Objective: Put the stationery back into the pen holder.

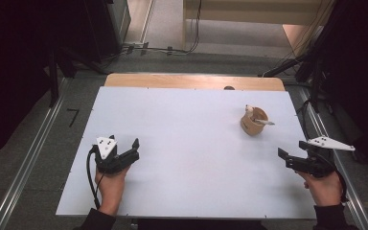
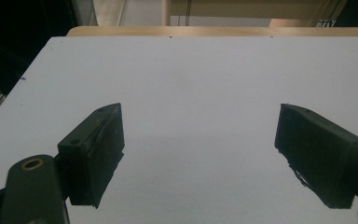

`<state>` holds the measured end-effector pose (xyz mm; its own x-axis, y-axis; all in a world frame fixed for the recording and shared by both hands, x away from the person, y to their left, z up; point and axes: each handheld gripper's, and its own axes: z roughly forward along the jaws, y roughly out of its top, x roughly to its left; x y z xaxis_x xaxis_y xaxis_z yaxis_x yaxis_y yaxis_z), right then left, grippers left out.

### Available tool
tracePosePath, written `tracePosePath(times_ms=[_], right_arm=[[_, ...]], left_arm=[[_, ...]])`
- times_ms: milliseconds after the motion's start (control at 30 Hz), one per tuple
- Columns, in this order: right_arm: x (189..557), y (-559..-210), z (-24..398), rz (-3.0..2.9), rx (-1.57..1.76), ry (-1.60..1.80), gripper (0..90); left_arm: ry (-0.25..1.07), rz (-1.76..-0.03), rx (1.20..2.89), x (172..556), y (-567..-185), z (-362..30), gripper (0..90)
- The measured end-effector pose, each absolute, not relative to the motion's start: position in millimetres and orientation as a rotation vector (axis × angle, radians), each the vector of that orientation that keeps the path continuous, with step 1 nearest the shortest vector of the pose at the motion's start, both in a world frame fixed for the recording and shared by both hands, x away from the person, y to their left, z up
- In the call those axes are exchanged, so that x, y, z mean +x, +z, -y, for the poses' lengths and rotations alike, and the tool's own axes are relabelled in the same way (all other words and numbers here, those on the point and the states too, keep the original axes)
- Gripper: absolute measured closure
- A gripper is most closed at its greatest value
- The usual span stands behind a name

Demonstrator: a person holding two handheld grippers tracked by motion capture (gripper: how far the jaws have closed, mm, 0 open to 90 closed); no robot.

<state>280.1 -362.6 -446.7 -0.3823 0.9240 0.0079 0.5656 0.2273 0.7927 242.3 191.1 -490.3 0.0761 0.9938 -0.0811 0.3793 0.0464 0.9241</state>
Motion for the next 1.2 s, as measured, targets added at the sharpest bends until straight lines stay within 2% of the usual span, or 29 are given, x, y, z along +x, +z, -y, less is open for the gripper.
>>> tracePosePath(times_ms=[1200], right_arm=[[258, -464, 384, -2.039, 1.385, 0.956, 13.5]], left_arm=[[0.882, -1.461, 1.472, 222, -492, -203, 16.3]])
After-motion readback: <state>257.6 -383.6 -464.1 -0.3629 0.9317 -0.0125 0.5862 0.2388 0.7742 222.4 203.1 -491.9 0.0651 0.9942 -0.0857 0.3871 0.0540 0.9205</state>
